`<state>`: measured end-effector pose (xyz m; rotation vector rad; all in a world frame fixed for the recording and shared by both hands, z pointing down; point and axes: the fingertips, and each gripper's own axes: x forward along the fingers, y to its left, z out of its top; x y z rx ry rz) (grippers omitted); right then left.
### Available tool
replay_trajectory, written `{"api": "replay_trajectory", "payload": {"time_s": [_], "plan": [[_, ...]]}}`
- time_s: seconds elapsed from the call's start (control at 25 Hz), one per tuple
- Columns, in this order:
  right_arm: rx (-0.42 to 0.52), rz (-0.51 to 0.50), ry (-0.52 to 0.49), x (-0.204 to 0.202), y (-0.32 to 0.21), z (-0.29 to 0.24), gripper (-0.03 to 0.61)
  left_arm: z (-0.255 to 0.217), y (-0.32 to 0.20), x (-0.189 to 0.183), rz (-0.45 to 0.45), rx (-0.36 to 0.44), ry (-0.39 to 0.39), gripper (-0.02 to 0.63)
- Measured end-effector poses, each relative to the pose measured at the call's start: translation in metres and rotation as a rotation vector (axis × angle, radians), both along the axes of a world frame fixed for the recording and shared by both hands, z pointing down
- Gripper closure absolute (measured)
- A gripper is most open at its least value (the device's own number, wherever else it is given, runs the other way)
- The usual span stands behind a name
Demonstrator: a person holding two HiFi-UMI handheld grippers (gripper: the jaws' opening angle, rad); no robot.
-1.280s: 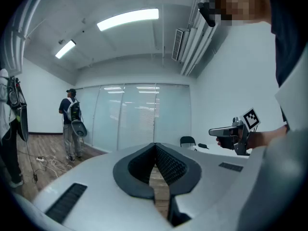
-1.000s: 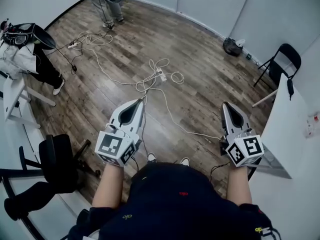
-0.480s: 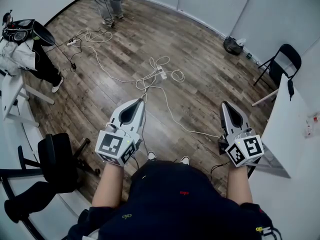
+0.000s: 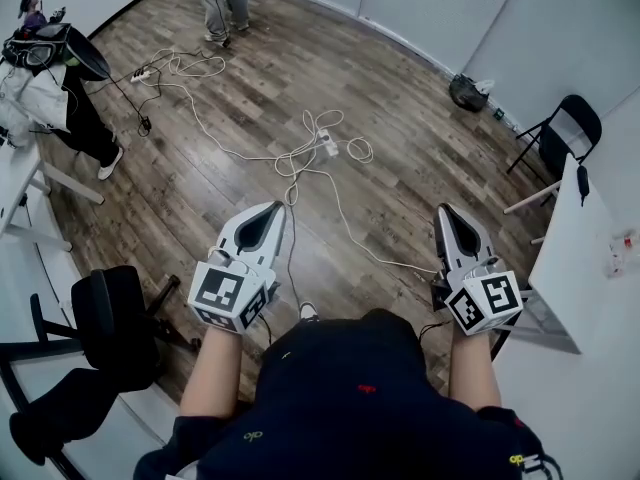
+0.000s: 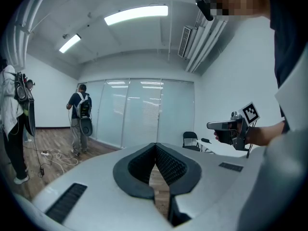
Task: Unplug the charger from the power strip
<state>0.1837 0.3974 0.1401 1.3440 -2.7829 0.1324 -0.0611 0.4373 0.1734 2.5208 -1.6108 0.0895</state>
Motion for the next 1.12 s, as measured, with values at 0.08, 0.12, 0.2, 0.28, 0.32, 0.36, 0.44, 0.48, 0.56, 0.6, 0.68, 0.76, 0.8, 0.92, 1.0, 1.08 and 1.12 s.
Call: {"api": "replay_trajectory", "payload": {"time_s": [0.08,0.12,0.2,0.28,0.32,0.36,0.44,0.48,0.56,0.6,0.68,0.76,0.8,0.92,1.0,1.08,1.12], "plan": [[-0.012,-0.004,0.011,-0.012,0.001,0.005,0.556,0.006,0.001,-0.012,-0.002,-0.009,0.0,0.594],[-0.024,-0.006,0.02,-0.017,0.0,0.008,0.557,0.007,0.0,-0.016,-0.003,-0.011,0.0,0.594],[-0.043,-0.009,0.03,-0.022,-0.004,0.015,0.556,0.009,-0.003,-0.02,-0.002,-0.016,0.003,0.594],[-0.048,-0.009,0.023,-0.025,-0.011,0.019,0.557,0.013,-0.009,-0.023,-0.001,-0.022,0.006,0.594],[-0.049,-0.01,0.016,-0.027,-0.017,0.019,0.557,0.014,-0.013,-0.024,-0.001,-0.025,0.005,0.594],[-0.051,-0.013,0.011,-0.029,-0.023,0.02,0.556,0.014,-0.019,-0.025,-0.002,-0.026,0.003,0.594],[-0.056,-0.021,0.011,-0.03,-0.037,0.022,0.556,0.013,-0.034,-0.024,-0.007,-0.026,0.001,0.594],[-0.058,-0.024,0.012,-0.029,-0.045,0.024,0.557,0.012,-0.043,-0.022,-0.009,-0.024,0.001,0.594],[-0.062,-0.028,0.005,-0.021,-0.066,0.027,0.555,0.011,-0.064,-0.015,-0.014,-0.023,0.001,0.594],[-0.062,-0.031,-0.004,-0.016,-0.078,0.029,0.556,0.012,-0.075,-0.009,-0.015,-0.023,-0.002,0.594],[-0.065,-0.036,-0.019,-0.006,-0.104,0.034,0.555,0.014,-0.098,0.002,-0.015,-0.024,-0.017,0.594],[-0.07,-0.042,-0.031,0.003,-0.133,0.037,0.556,0.014,-0.124,0.012,-0.018,-0.024,-0.028,0.594],[-0.071,-0.046,-0.036,0.007,-0.148,0.037,0.557,0.013,-0.139,0.017,-0.02,-0.023,-0.03,0.594],[-0.082,-0.059,-0.043,0.026,-0.195,0.038,0.556,0.008,-0.183,0.035,-0.038,-0.02,-0.027,0.594],[-0.094,-0.074,-0.052,0.039,-0.225,0.04,0.556,0.006,-0.21,0.05,-0.05,-0.027,-0.015,0.594],[-0.099,-0.096,-0.062,0.052,-0.252,0.042,0.556,0.006,-0.235,0.063,-0.062,-0.038,-0.014,0.594],[-0.103,-0.105,-0.064,0.057,-0.266,0.043,0.555,0.007,-0.247,0.069,-0.069,-0.043,-0.019,0.594]]}}
